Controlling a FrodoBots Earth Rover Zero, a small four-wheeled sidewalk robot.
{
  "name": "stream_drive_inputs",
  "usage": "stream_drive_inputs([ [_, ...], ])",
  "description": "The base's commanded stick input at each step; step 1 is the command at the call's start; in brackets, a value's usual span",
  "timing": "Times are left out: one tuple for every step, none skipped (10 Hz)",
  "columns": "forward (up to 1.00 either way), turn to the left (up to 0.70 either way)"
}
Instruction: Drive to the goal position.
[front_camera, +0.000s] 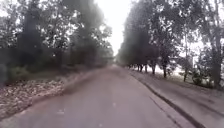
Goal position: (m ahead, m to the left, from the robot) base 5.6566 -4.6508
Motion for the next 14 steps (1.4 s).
stream_drive_inputs([
  [0.85,0.0],
  [0.85,0.0],
  [0.85,0.0],
  [0.85,0.0],
  [0.85,0.0],
  [0.85,0.0],
  [0.85,0.0],
  [0.85,0.0],
  [0.85,0.0],
  [0.85,0.0],
  [0.85,0.0],
  [0.85,-0.01],
  [0.85,-0.03],
  [0.85,-0.2],
])
